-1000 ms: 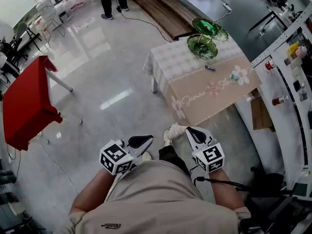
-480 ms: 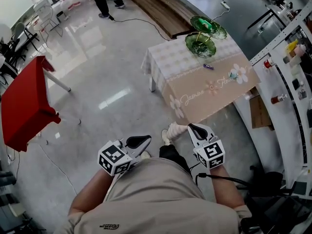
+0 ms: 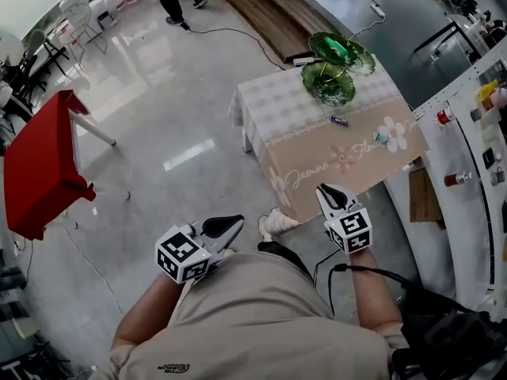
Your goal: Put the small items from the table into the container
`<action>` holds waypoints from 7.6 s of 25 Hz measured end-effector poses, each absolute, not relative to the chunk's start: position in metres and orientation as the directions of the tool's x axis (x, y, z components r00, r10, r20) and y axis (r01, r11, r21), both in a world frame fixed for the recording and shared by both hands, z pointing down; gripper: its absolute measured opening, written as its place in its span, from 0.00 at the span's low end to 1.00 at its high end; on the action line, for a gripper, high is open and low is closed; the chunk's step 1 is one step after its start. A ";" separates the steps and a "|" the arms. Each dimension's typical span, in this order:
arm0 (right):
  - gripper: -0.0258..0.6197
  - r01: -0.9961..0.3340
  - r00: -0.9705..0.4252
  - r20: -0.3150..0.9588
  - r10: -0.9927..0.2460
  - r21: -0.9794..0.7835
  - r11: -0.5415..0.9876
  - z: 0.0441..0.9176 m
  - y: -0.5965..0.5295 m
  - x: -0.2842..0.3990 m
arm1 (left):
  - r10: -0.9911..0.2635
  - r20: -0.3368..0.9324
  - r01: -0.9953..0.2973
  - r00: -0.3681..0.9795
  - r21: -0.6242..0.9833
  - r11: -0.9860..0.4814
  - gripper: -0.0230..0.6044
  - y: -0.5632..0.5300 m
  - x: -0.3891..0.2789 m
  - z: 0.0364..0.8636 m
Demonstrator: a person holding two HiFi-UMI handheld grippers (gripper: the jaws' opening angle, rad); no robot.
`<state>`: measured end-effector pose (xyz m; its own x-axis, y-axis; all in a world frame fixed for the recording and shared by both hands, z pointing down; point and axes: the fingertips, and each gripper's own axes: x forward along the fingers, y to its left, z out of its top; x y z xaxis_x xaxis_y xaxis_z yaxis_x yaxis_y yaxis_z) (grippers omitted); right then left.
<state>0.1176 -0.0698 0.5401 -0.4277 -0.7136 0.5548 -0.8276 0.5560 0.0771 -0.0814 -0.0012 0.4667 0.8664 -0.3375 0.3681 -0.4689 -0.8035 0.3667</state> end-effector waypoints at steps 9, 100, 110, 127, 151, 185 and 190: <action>0.22 -0.790 -0.386 0.626 -0.677 0.155 0.594 0.589 -0.158 0.204 | -0.386 0.399 -0.531 0.832 0.365 -0.765 0.05 -0.050 -0.031 0.468; 0.18 -0.800 -0.301 0.618 -0.726 0.251 0.545 0.430 -0.446 0.203 | -0.585 0.386 -0.700 0.713 0.358 -0.617 0.05 -0.074 -0.101 0.456; 0.18 -0.821 -0.265 0.670 -0.693 0.220 0.527 0.450 -0.479 0.204 | -0.649 0.403 -0.764 0.645 0.357 -0.538 0.05 -0.071 -0.115 0.458; 0.20 -0.835 -0.256 0.634 -0.730 0.235 0.497 0.439 -0.460 0.206 | -0.649 0.385 -0.755 0.656 0.359 -0.549 0.05 -0.057 -0.120 0.454; 0.08 -0.876 -0.273 0.579 -0.769 0.180 0.447 0.468 -0.154 0.142 | -0.423 0.298 -0.514 0.856 0.405 -0.756 0.05 0.024 -0.129 0.443; 0.08 -0.922 -0.300 0.564 -0.770 0.036 0.385 0.523 0.051 0.084 | -0.206 0.331 -0.331 0.921 0.383 -0.862 0.05 0.096 -0.117 0.480; 0.08 -0.948 -0.241 0.581 -0.777 0.029 0.316 0.533 0.027 0.137 | -0.201 0.333 -0.327 0.921 0.383 -0.864 0.05 0.073 -0.087 0.474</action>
